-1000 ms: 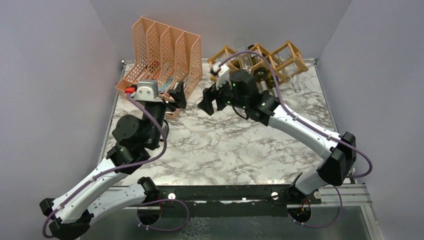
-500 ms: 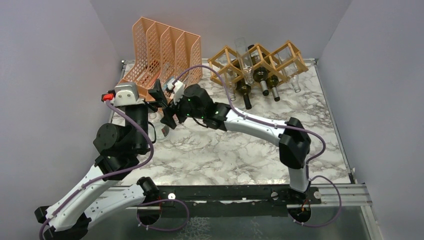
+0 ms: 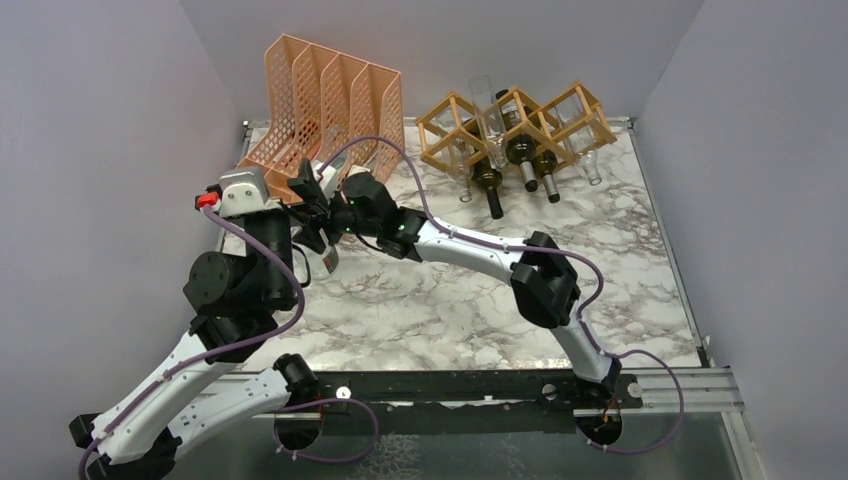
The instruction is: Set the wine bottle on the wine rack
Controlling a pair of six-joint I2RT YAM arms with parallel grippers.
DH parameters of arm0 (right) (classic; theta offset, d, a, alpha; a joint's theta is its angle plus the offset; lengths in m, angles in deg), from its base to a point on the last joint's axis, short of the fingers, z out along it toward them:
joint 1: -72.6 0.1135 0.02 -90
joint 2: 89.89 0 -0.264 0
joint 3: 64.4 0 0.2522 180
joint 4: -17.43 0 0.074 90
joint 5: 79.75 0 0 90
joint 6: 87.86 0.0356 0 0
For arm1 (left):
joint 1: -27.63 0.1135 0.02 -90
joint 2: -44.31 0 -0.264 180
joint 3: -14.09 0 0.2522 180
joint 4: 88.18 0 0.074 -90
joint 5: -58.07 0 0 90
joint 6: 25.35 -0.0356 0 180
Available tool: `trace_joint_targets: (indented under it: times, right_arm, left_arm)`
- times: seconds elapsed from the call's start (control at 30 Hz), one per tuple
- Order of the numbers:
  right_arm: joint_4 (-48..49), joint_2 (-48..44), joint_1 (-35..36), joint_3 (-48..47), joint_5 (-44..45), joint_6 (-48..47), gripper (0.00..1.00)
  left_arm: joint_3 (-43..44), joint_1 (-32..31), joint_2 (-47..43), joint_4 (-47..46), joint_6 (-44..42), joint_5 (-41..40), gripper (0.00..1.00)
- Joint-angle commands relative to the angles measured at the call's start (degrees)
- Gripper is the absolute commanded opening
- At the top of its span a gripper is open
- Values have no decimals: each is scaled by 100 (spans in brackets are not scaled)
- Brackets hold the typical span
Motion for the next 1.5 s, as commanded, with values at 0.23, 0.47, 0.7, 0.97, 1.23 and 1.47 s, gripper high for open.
trace_joint_targets:
  times: [0.23,0.47,0.7,0.97,1.23,1.47]
  right_arm:
    - [994,349,34,-232,-144,-205,49]
    - [1337,-75,33,470,362,-516,14]
    - [1975,-1246,34,2176,1184,-989,3]
    - [2505,-2511,31,4315,1774,-868,1]
    - [3158,-3756,29,6207,1735,-536,1]
    - [3654,-4425,31,7288,2112,-231,1]
  left_arm:
    - [3,-3,-52,-155,-18,-242,99]
    - [31,-1,-45,-55,31,-235,99]
    - [-2,1,-11,123,258,-199,99]
    - [-42,0,274,339,372,-40,99]
    - [-31,8,867,826,792,690,99]
    - [-4,319,1617,2292,1924,1556,99]
